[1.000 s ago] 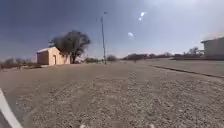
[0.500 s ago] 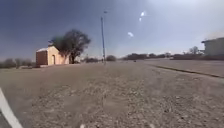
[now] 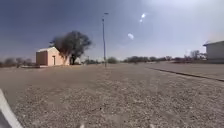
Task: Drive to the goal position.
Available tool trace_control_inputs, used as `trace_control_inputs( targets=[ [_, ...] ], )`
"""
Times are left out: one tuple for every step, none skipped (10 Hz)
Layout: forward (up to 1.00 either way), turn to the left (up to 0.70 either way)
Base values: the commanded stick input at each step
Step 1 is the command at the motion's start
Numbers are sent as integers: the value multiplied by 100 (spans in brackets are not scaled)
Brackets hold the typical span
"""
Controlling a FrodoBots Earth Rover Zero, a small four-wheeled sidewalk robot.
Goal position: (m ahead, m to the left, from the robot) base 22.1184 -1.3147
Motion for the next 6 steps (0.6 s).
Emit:
trace_control_inputs(
  targets=[
    [70,0],
    [70,0],
    [70,0],
    [70,0],
    [70,0],
    [70,0]
  ],
)
